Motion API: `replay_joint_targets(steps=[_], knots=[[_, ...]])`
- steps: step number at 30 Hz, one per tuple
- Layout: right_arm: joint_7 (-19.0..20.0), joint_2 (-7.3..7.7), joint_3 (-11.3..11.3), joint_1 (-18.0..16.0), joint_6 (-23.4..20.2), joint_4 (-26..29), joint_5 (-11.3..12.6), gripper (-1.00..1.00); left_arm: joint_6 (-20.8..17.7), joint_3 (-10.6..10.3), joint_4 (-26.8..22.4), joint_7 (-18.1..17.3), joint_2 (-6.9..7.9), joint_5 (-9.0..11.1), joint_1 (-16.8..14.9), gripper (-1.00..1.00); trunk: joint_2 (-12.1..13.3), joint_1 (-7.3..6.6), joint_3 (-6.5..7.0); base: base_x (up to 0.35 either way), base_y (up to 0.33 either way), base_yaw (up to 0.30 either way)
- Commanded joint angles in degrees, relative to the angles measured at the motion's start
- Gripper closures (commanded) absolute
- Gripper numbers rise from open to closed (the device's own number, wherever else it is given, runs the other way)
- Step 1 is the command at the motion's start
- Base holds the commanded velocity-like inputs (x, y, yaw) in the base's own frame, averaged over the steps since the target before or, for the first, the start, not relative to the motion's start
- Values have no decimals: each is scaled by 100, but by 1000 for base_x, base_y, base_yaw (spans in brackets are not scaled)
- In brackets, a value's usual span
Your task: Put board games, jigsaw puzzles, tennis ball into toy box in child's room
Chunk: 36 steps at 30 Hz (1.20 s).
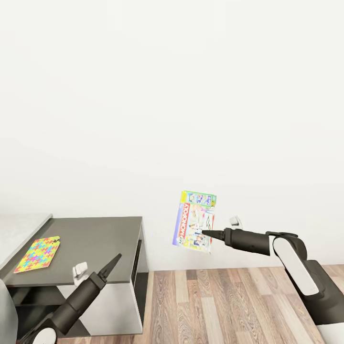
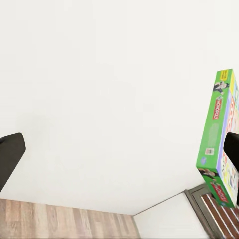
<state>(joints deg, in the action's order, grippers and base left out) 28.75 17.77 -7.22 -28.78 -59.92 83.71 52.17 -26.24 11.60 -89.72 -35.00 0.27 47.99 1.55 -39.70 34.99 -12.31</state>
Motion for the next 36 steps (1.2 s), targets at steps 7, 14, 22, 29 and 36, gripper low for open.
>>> replay_joint_targets(steps=[7, 14, 22, 29, 36], knots=[[69, 96, -2, 8, -8, 342, -34, 100, -405, -9, -131, 42, -22, 57, -35, -100, -6, 2, -6, 0, 0, 4], [64, 248, -4, 41, -8, 543, -24, 100, -734, -213, -211, 84, -22, 47, -141, -100, -6, 2, 14, 0, 0, 122], [56, 299, 0, 54, -8, 597, -22, 100, -932, -422, -233, 229, -15, 15, -206, -100, -6, 2, 38, 0, 0, 235], [58, 309, 1, 56, -8, 608, -16, 100, -1089, -475, -235, 300, -29, 10, -268, -100, -6, 2, 58, 0, 0, 270], [61, 326, 10, 61, -8, 619, -14, 100, -1165, -669, -231, 344, -55, 9, -345, -100, -6, 2, 77, 0, 0, 277]])
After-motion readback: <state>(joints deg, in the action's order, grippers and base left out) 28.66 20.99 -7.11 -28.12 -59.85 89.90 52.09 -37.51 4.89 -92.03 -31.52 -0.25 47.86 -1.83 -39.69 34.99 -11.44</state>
